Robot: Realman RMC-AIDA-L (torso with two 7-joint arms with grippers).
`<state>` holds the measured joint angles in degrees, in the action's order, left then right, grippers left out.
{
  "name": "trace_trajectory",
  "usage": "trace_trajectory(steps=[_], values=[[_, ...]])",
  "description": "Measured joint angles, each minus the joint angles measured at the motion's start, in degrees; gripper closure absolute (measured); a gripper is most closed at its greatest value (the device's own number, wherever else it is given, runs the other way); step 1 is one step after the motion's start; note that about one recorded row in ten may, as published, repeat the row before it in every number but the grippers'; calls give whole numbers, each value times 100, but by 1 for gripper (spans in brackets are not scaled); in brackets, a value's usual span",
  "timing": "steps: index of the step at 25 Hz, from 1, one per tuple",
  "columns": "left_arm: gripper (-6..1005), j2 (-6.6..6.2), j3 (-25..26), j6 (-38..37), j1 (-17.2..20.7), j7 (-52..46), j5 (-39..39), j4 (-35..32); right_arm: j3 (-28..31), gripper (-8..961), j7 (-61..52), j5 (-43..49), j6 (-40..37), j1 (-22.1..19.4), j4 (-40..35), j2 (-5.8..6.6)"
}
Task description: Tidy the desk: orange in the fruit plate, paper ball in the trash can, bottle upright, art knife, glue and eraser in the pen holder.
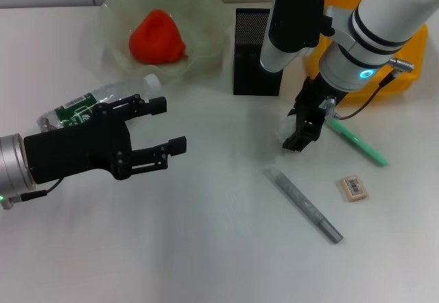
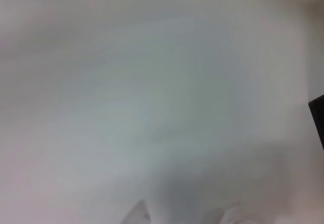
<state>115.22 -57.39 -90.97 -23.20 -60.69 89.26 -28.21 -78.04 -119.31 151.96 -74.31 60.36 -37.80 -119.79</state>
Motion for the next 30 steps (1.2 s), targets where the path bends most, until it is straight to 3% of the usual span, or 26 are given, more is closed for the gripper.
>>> trace_trajectory(steps=[10, 18, 30], values=[[206, -13, -34, -7, 0, -5, 4, -6, 42, 388, -28, -5, -251, -8, -219, 0], [207, -26, -53, 32, 41, 21, 5, -25, 60, 389, -306, -94, -1046, -230, -1319, 28], [207, -26, -53, 55, 53, 26, 4, -35, 91, 388, -558, -28, -1708, -365, -2309, 53]])
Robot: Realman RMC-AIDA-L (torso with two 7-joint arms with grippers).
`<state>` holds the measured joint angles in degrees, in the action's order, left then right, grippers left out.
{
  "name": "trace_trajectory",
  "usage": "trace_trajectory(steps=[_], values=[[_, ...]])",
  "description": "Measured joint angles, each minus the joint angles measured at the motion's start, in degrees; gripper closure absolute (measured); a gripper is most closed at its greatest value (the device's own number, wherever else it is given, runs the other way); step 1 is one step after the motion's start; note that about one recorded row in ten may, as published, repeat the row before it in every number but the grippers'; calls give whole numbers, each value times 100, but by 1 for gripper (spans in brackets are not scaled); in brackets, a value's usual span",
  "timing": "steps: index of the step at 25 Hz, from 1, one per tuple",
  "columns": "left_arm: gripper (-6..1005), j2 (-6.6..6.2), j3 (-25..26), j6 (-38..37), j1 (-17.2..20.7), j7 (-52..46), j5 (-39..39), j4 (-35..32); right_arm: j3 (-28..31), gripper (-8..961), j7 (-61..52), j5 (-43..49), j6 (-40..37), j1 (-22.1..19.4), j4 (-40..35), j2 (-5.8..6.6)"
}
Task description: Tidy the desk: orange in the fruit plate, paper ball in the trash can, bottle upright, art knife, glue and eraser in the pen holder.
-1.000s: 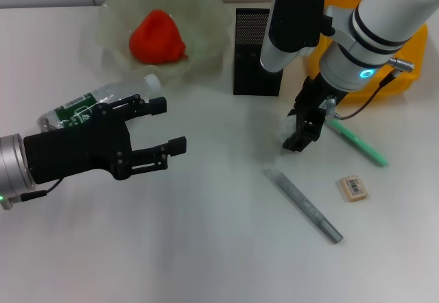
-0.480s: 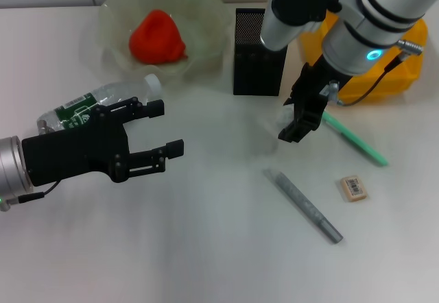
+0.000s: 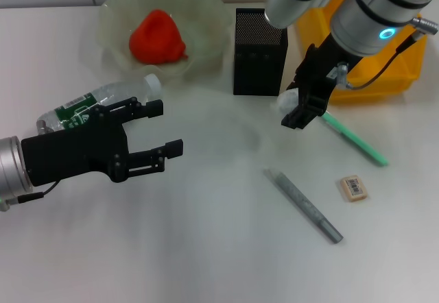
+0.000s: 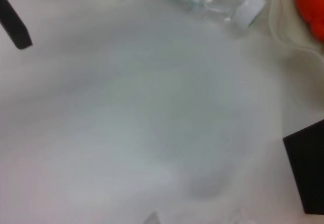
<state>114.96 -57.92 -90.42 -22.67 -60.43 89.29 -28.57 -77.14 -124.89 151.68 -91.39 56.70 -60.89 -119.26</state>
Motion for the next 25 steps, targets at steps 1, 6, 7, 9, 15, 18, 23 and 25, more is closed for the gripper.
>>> trace_trajectory(steps=[1, 6, 7, 9, 15, 18, 23, 25], values=[[207, 0, 0, 0, 0, 0, 0, 0, 11, 388, -20, 1, -48, -27, -111, 0], [207, 0, 0, 0, 0, -4, 0, 0, 140, 388, -48, 2, -221, -150, -547, 0], [207, 0, -1, 0, 0, -6, 0, 0, 185, 389, -49, 2, -243, -182, -629, -1], [207, 0, -1, 0, -4, -9, 18, 0, 303, 389, -47, -2, -271, -243, -777, -1], [207, 5, 41, -1, -35, -12, 118, 0, 748, 389, 53, -177, -288, -448, -1131, 7], [207, 9, 32, 18, -53, -14, 125, 0, 1021, 388, 110, -384, -165, -615, -1348, 12], [207, 9, 32, 29, -62, -31, 129, 0, 1322, 388, 296, -927, 170, -877, -1471, 24], [207, 9, 26, 30, -63, -31, 131, -6, 1412, 388, 369, -1080, 244, -933, -1468, 25]])
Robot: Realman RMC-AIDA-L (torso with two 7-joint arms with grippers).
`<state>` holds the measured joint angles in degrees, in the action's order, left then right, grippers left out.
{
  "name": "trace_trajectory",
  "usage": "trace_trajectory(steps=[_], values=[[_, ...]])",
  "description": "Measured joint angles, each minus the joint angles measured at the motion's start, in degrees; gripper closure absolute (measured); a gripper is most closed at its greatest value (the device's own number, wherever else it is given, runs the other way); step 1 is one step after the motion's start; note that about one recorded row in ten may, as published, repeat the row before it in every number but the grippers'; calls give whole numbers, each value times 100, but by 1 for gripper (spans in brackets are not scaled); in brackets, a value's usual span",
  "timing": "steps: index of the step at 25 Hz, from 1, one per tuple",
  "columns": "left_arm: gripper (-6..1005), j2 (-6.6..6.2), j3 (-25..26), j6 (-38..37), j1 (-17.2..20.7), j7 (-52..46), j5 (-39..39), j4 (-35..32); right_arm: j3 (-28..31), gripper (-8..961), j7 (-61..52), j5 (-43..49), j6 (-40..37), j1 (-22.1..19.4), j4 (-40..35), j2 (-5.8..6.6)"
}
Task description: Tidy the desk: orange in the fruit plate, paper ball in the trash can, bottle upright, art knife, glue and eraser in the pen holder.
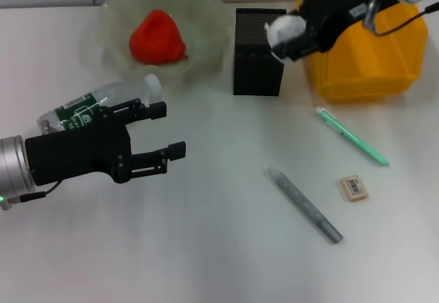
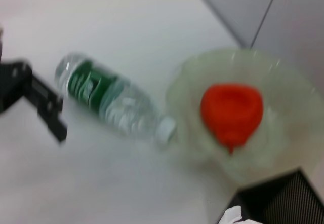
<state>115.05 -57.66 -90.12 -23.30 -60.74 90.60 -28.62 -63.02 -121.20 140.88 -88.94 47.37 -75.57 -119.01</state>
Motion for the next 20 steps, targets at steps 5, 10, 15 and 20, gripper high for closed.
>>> trace_trajectory(steps=[5, 10, 15, 20], values=[[206, -4, -15, 4, 0, 21, 2, -10, 434, 389, 527, -949, 416, -372, 204, 2], [206, -8, -25, 4, -12, 28, 2, -12, 658, 388, 1157, -1996, 774, -742, 552, 1], [206, -9, -35, 4, -24, 39, 2, -12, 989, 389, 2138, -3207, 941, -1119, 1244, -4], [206, -9, -36, 4, -26, 43, 1, -12, 1020, 389, 2644, -3707, 1126, -1294, 1647, -6]])
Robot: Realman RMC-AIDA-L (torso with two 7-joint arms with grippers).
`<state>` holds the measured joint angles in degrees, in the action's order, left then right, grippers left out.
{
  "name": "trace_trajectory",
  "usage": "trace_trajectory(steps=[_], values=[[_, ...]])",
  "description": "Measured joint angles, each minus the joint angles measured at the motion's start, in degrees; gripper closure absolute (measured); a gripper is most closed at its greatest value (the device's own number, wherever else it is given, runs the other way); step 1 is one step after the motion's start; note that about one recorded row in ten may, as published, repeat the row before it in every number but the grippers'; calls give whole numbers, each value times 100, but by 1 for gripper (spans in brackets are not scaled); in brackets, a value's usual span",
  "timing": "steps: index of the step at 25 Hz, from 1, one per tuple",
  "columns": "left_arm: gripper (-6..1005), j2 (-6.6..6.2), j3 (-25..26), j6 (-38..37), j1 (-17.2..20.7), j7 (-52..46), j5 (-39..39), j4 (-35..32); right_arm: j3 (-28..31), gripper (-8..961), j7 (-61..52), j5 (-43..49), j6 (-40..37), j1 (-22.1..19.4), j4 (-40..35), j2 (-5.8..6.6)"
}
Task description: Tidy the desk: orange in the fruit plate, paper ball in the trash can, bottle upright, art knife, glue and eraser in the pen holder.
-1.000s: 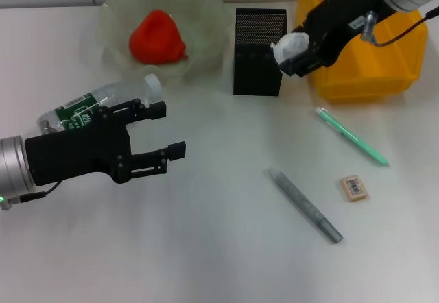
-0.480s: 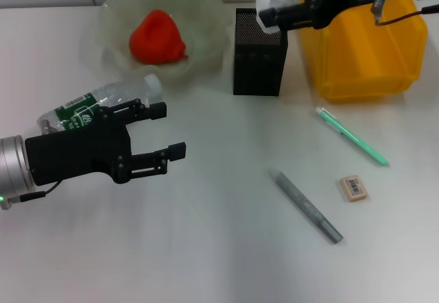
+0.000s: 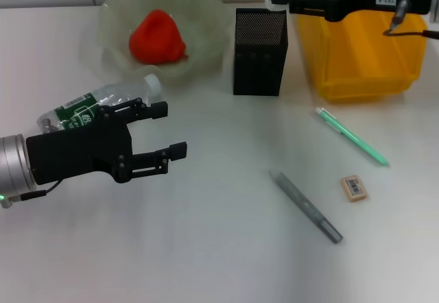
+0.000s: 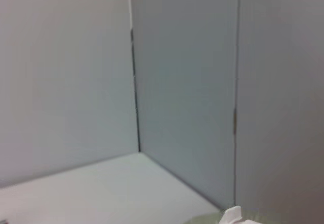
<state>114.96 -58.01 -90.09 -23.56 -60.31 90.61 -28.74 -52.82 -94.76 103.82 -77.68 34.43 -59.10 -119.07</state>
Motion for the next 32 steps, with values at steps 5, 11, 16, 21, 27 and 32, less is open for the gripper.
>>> trace_trajectory(steps=[5, 11, 16, 21, 27, 32], values=[[206, 6, 0, 0, 0, 2, 0, 0, 145, 389, 1164, -899, 96, -218, 783, -3], [206, 9, 1, 0, -28, 2, 3, -8, 355, 385, 2612, -2070, 53, -353, 1772, -7], [206, 10, 1, 2, -45, 2, 11, -9, 351, 382, 3291, -2737, 70, -379, 2329, -6], [206, 19, 1, 8, -53, 2, 16, -9, 311, 378, 3313, -2727, 103, -356, 2369, 1], [206, 18, 1, 9, -52, 2, 18, -9, 334, 374, 3315, -2726, 103, -358, 2392, 4], [207, 18, 1, 9, -60, 5, 18, -9, 360, 370, 3393, -2769, 376, -370, 2420, -2]])
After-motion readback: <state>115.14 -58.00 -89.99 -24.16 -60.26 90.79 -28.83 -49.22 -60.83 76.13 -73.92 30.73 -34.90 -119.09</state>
